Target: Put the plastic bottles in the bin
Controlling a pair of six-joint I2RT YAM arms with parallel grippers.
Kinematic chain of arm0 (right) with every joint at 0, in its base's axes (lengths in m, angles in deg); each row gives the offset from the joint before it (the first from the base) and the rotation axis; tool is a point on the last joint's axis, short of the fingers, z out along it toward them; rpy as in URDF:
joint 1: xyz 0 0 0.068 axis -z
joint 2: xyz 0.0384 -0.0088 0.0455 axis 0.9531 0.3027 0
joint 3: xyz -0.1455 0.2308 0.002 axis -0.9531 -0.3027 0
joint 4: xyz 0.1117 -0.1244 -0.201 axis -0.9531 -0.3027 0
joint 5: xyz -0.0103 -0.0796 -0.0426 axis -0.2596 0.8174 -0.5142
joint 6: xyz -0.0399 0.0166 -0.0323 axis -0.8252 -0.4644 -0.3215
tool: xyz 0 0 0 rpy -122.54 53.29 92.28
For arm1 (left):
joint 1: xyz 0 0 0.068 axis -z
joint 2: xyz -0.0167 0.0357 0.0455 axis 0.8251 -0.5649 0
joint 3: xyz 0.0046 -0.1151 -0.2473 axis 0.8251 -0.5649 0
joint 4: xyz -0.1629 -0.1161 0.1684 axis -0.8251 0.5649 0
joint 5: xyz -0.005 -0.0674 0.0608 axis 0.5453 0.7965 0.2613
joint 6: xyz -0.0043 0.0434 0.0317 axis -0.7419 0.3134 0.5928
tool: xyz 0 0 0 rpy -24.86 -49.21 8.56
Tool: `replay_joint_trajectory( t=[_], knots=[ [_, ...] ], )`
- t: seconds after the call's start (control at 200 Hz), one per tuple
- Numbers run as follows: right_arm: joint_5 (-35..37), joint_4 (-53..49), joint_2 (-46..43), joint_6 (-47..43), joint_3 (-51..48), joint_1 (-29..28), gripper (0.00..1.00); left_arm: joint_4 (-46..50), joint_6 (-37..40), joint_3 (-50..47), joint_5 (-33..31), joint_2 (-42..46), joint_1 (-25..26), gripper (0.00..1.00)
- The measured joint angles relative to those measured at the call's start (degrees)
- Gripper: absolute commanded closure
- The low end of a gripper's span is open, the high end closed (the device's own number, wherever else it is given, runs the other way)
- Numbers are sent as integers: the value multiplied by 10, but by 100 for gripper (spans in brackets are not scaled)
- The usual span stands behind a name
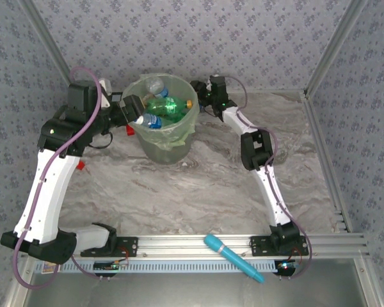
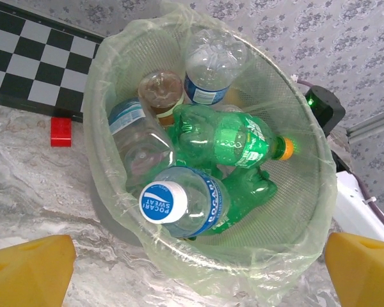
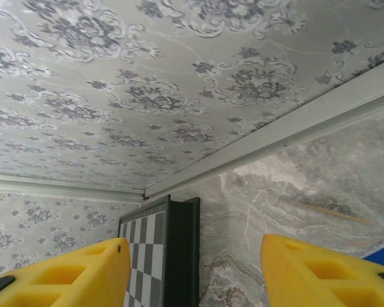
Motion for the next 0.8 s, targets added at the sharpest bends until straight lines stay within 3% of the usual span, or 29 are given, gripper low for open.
replay_joint_trajectory(
  t=[0.18,0.565,0.8],
  knots=[
    [-7,-26,-25,7,-35,3,42,-1,0,0,-3,3,0,0],
    [-21,-76,-321,-44,-495,28,39,-26,9,-19,6,14,0,0],
    [15,-180,-436,-89,-520,21,27,-49,25,-37,28,16,0,0]
  ],
)
